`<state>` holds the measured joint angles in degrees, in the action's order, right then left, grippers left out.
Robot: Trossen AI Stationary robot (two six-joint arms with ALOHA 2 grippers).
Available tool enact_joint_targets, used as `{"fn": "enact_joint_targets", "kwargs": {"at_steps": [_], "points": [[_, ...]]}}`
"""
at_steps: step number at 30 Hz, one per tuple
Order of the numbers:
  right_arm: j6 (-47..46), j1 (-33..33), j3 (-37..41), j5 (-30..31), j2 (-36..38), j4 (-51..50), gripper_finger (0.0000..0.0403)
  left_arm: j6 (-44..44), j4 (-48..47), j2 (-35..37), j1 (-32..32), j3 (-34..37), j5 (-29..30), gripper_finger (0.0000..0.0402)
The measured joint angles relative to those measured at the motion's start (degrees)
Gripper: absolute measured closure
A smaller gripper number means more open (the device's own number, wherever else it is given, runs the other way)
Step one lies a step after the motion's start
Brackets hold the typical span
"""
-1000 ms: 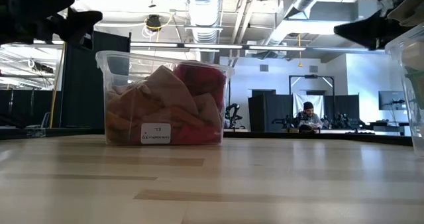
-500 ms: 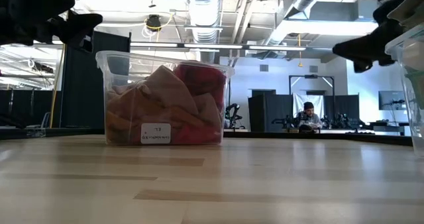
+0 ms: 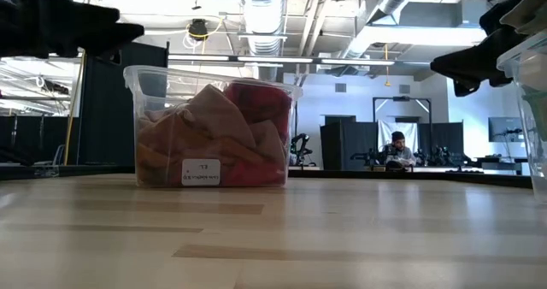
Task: Sort towels by color in basket
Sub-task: Return to Home Position
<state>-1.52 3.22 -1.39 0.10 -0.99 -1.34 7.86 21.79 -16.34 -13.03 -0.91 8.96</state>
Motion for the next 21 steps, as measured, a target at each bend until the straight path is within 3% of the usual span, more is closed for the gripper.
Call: {"fn": "enact_joint_targets", "kwargs": {"at_steps": [21], "points": [[0.45, 1.44, 0.02, 0.07, -0.11, -0.29, 0.0337, -3.51, -11.52, 4.9, 2.72, 0.04, -4.19, 0.0196]]}}
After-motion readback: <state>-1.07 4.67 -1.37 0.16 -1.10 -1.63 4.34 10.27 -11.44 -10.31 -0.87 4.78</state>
